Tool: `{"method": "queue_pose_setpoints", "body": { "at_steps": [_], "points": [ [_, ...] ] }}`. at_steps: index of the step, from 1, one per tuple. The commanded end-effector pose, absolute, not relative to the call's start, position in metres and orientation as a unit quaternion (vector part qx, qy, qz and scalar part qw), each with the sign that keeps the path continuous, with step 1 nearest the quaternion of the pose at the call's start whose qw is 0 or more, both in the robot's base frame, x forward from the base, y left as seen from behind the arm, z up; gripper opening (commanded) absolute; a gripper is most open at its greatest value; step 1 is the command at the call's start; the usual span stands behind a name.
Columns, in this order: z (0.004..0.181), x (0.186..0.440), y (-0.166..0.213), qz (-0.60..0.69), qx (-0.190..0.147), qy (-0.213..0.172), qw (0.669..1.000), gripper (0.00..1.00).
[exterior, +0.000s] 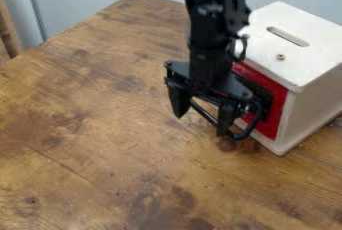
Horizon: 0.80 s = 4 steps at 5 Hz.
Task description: Close the drawer
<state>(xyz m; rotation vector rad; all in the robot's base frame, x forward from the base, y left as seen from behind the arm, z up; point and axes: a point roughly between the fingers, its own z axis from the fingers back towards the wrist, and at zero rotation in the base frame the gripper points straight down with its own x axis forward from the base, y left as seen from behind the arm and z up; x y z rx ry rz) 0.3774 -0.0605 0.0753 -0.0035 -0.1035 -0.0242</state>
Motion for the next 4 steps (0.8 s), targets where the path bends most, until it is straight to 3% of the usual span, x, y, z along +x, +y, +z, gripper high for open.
{"method": "queue_pose_setpoints", "body": {
  "at_steps": [1,4],
  "points": [
    [0.086,0.398,-0.047,0.003,-0.003,-0.082,0.997,1.0],
    [0.038,0.408,-0.007,0.063,0.013,-0.037,0.997,1.0]
  ]
}}
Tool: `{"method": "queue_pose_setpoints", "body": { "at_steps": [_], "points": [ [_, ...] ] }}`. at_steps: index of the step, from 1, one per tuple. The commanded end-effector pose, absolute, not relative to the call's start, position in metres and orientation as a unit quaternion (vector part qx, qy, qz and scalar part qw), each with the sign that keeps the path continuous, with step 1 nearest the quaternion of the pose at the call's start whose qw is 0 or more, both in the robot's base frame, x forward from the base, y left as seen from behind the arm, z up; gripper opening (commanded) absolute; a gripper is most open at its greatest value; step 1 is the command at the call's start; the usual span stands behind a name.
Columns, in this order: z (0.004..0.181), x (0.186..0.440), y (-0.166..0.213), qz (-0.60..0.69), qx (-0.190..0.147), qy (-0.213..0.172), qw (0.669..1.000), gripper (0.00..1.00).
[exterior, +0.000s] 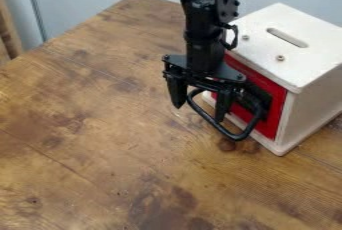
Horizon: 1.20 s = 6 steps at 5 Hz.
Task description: Close the drawer
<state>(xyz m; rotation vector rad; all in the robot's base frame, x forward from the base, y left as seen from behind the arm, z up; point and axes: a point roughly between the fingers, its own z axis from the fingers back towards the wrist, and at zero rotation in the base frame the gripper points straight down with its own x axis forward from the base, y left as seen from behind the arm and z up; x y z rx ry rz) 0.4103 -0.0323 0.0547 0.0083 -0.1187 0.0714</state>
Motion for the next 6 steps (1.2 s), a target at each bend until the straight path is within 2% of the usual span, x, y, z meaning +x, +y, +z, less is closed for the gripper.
{"method": "queue_pose_setpoints", "body": {
  "at_steps": [1,2,3,6],
  "points": [
    [0.043,0.42,0.005,0.025,0.01,-0.028,0.999,1.0],
    [0.053,0.431,0.012,-0.015,-0.001,-0.061,0.998,1.0],
    [0.066,0.431,0.009,0.003,0.003,-0.075,0.997,1.0],
    [0.1,0.414,0.005,0.001,0.004,-0.094,0.996,1.0]
  ]
}}
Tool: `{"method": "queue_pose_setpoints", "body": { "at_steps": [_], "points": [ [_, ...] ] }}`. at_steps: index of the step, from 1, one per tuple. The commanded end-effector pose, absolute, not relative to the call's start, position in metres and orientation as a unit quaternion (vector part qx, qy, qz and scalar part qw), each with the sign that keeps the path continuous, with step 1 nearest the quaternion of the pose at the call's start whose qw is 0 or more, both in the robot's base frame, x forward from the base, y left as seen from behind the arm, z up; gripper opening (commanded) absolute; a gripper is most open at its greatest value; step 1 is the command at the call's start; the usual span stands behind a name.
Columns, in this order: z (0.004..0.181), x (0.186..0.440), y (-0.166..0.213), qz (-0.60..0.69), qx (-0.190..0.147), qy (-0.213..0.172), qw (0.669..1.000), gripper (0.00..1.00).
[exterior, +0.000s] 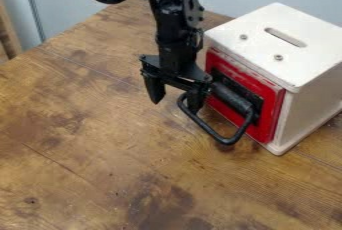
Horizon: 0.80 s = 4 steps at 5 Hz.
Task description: Close the drawer
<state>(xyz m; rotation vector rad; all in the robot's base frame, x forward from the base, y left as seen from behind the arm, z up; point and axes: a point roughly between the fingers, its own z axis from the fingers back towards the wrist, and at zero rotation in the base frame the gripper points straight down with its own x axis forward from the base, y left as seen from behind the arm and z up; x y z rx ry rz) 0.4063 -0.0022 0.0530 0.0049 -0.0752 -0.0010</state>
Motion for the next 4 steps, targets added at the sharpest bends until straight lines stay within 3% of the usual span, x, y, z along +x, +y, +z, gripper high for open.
{"method": "queue_pose_setpoints", "body": {
  "at_steps": [1,4],
  "points": [
    [0.106,0.411,0.008,0.004,0.001,-0.106,0.994,1.0],
    [0.107,0.413,-0.011,0.006,0.001,-0.093,0.996,1.0]
  ]
}}
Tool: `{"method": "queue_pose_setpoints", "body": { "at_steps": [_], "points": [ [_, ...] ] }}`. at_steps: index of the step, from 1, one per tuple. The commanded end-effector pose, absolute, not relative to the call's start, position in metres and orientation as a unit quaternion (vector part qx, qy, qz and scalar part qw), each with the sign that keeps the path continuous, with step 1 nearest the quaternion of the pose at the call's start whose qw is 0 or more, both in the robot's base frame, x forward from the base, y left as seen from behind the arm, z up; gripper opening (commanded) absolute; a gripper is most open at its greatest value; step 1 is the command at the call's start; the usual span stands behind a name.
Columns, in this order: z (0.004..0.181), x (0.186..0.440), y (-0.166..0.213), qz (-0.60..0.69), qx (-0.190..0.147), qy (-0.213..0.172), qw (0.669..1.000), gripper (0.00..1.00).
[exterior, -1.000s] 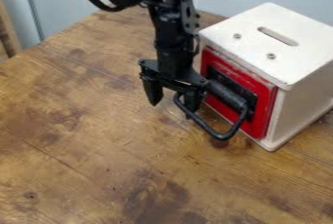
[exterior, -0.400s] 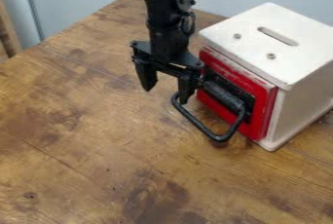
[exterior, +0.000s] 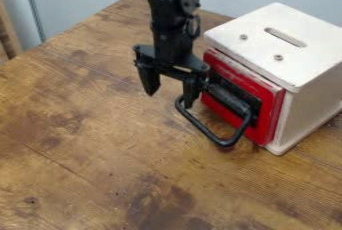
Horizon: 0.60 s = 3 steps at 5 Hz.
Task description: Close the drawer
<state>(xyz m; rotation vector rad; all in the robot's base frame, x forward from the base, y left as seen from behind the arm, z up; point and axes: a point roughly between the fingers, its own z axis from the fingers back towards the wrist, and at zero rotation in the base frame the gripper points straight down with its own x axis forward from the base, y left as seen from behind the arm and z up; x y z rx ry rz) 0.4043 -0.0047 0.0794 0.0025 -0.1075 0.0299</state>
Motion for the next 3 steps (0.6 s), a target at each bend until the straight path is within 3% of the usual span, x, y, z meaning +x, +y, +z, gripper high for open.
{"method": "queue_pose_setpoints", "body": {
  "at_steps": [1,3],
  "points": [
    [0.113,0.421,-0.013,0.008,0.001,-0.089,0.996,1.0],
    [0.115,0.423,-0.029,-0.032,-0.004,-0.086,0.996,1.0]
  ]
}}
